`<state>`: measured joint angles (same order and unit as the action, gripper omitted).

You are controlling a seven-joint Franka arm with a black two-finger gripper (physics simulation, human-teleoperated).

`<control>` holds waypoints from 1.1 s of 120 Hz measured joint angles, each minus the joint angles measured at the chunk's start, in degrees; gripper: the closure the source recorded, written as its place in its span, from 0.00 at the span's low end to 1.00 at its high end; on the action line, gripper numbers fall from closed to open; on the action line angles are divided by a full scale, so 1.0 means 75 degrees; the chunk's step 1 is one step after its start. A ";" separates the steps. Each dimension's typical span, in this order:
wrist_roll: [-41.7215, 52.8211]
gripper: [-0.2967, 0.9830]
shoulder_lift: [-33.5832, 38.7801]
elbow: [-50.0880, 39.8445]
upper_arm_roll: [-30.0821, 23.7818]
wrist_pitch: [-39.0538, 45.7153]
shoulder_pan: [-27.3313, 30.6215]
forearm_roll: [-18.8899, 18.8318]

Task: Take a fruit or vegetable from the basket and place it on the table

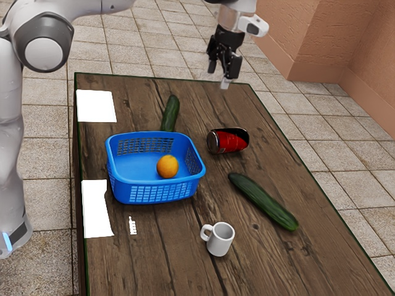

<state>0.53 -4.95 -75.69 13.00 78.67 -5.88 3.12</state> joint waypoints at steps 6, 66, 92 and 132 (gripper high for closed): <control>0.0002 0.23 0.0000 0.0000 0.0001 0.0140 0.0019 -0.0002; -0.0054 0.23 0.0315 -0.0317 -0.0436 0.0856 -0.0834 -0.0193; -0.0239 0.23 0.1856 -0.3318 0.0638 0.1885 -0.2226 -0.0671; -0.0522 0.23 0.2658 -0.5078 0.1230 0.3253 -0.2767 -0.0803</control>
<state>-3.39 14.98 -113.78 22.22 103.07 -26.63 -2.90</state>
